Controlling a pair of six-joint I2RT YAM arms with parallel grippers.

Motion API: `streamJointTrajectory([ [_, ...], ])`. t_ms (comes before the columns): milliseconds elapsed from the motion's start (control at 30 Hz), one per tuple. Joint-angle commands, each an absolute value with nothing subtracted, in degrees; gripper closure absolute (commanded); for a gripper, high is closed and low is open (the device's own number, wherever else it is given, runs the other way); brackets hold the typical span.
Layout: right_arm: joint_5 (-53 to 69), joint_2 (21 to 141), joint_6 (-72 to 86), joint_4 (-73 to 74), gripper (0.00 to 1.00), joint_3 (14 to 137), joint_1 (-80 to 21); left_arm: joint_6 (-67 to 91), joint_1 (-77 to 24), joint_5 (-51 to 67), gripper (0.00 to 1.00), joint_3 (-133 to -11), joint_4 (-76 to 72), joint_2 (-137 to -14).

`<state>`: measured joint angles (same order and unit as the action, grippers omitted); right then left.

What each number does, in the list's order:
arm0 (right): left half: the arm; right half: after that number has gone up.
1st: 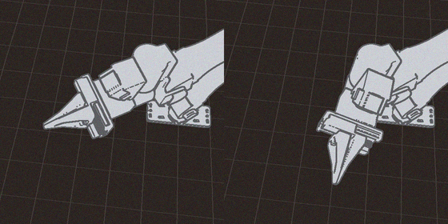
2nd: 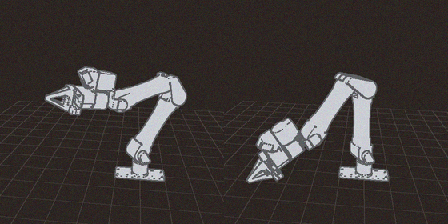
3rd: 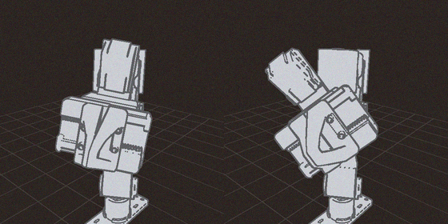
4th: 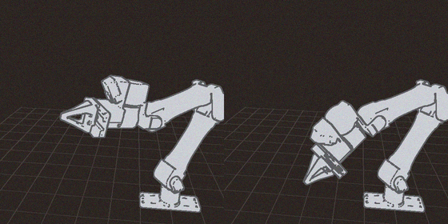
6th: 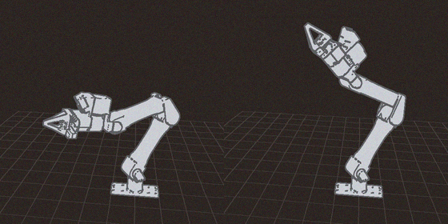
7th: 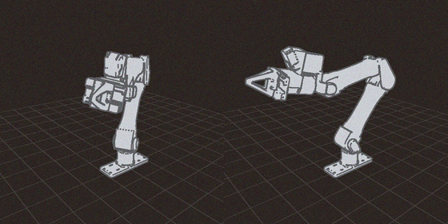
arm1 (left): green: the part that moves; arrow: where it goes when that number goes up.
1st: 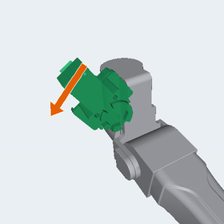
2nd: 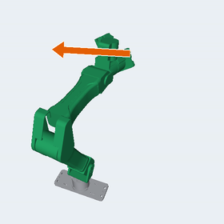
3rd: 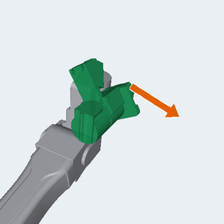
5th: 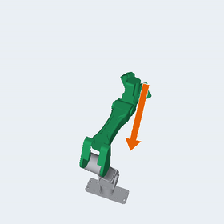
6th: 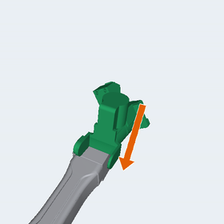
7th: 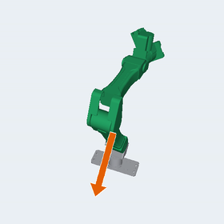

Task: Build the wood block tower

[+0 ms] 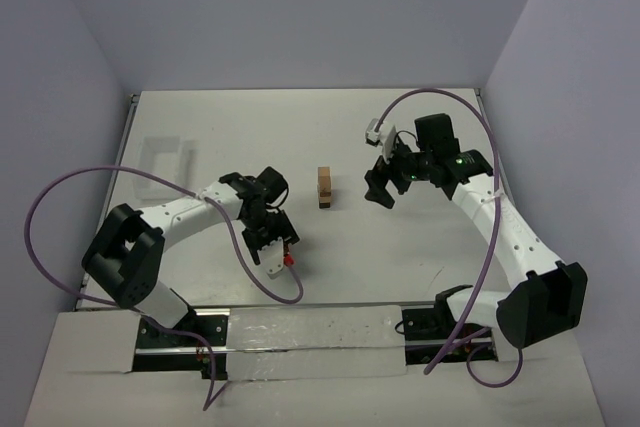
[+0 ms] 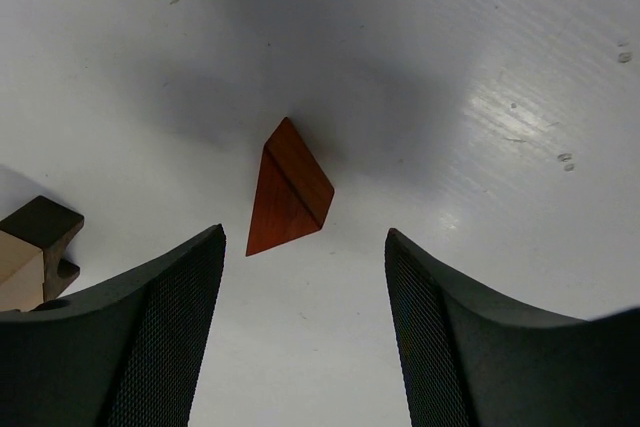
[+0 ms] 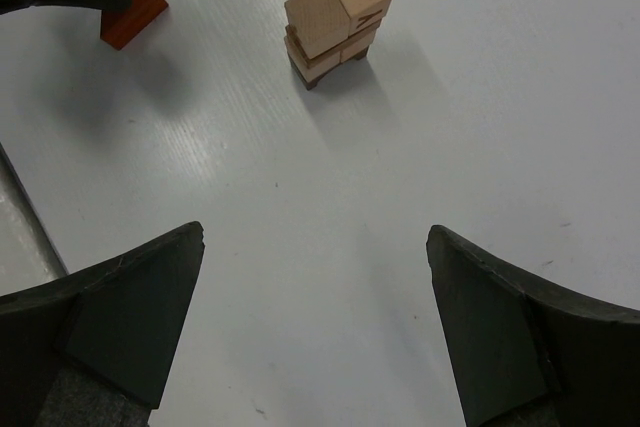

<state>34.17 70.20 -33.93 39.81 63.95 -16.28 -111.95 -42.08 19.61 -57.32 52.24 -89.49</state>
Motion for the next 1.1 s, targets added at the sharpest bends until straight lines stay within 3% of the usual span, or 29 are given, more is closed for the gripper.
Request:
streamJointTrajectory([
  [0, 35.4, 68.5, -33.8, 37.6, 0.0, 63.1, -15.7, -118.2, -42.6, 19.4, 0.3, -58.1, 48.2, -91.3],
  [1067, 34.9, 70.2, -34.9, 37.4, 0.0, 62.7, -15.6, -123.3, -43.4, 18.0, 0.47, -57.7, 49.5, -96.6],
])
